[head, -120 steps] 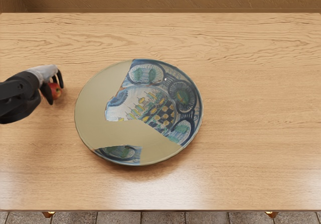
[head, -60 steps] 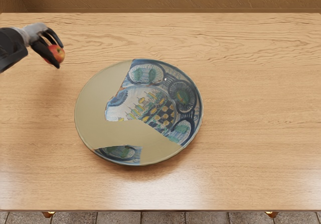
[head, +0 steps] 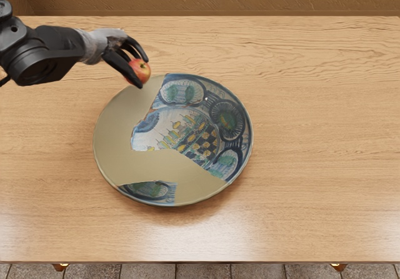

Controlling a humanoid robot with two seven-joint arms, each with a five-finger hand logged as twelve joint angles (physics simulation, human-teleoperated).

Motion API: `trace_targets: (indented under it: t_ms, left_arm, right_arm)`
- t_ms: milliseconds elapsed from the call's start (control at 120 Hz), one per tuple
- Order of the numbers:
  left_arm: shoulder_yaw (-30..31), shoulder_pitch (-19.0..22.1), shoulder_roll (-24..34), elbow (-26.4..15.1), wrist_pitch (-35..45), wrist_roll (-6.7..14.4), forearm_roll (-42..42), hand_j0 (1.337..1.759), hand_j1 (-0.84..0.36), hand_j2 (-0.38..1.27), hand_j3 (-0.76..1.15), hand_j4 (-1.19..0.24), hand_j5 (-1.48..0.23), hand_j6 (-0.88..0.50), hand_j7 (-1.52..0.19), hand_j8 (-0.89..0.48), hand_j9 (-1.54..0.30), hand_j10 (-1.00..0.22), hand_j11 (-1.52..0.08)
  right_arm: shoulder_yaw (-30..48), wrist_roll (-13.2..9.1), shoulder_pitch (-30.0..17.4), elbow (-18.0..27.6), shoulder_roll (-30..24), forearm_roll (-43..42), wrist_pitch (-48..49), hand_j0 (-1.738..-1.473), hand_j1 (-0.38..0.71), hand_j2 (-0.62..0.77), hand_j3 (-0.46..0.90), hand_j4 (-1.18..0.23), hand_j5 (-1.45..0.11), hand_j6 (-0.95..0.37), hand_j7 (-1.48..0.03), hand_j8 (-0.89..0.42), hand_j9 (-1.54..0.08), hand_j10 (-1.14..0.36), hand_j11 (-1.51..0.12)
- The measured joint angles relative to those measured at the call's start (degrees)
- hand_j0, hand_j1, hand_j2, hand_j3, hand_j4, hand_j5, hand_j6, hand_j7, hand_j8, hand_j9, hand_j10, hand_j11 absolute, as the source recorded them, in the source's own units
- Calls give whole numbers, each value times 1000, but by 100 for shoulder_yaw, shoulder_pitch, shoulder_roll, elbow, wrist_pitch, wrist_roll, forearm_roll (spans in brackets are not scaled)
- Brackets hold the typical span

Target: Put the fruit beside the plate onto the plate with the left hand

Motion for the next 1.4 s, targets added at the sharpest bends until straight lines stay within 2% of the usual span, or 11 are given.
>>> trace_targets:
  t_ms: [200,292,450,625,683,842,958,1117,1183,1308,1400]
  left_arm:
    - [83,261,-523,-52,-179,0,-96,1655,-339,515,0,-659,-1047,-371,-989,-386,-1000,-695,-1003]
    - [249,239,-528,-55,-243,1,-72,1656,-366,596,0,-683,-1044,-361,-996,-387,-992,-703,-997]
    - [886,173,-874,-57,-282,0,313,1656,-374,611,0,-699,-1030,-356,-988,-389,-976,-705,-987]
    - [1127,113,-878,-57,-281,-1,751,1656,-374,633,0,-693,-986,-403,-949,-421,-949,-702,-956]
    - [1147,52,-883,-54,-250,-1,805,1657,-297,524,0,-615,-864,-390,-835,-394,-836,-620,-842]
    - [1094,28,-865,-51,-219,0,794,1657,49,243,0,-287,-402,-184,-388,-186,-389,-289,-392]
    - [613,69,-644,-54,-521,1,396,1658,180,138,0,-163,-227,-105,-219,-106,-220,-164,-221]
    - [-493,165,224,-55,-1993,1,-1012,1658,272,64,0,-76,-105,-50,-101,-50,-101,-76,-102]
    - [-958,425,451,-55,-2535,1,-1562,1658,293,46,0,-56,-76,-37,-73,-37,-73,-56,-73]
    - [-1429,541,1204,-55,-2959,1,-2559,1658,319,25,0,-30,-41,-20,-40,-20,-40,-30,-40]
    - [-1685,1080,1681,-53,-3067,1,-3149,1658,330,16,0,-20,-26,-13,-25,-13,-25,-20,-25]
  right_arm:
    - [3,0,0,-3,0,0,0,-1658,-334,-3,0,-13,-17,-12,-17,-12,-17,-12,-17]
    - [2,0,0,-1,0,0,0,-1658,-334,-3,0,-13,-17,-12,-17,-12,-17,-12,-17]
    - [2,0,0,0,0,0,0,-1658,-334,-3,0,-13,-17,-12,-17,-12,-17,-12,-17]
    - [4,0,0,3,0,0,3,-1658,-334,-3,0,-12,-16,-12,-16,-12,-16,-12,-16]
    - [4,0,0,3,0,0,2,-1658,-334,-3,0,-13,-17,-12,-17,-12,-17,-12,-17]
    - [3,0,0,4,0,0,0,-1658,-334,-3,0,-12,-16,-12,-16,-12,-16,-12,-16]
    - [4,0,0,4,0,0,5,-1658,-334,-3,0,-12,-16,-12,-16,-12,-16,-12,-16]
    - [1,0,0,8,0,0,8,-1658,-334,-3,0,-13,-17,-12,-17,-12,-17,-13,-17]
    - [1,0,0,10,0,0,8,-1658,-334,-3,0,-13,-17,-12,-17,-13,-17,-13,-17]
    - [-2,0,1,12,0,0,9,-1658,-333,-3,0,-13,-17,-13,-17,-13,-17,-13,-17]
    - [-1,0,0,13,0,0,9,-1658,-333,-3,0,-13,-17,-13,-17,-13,-17,-13,-17]
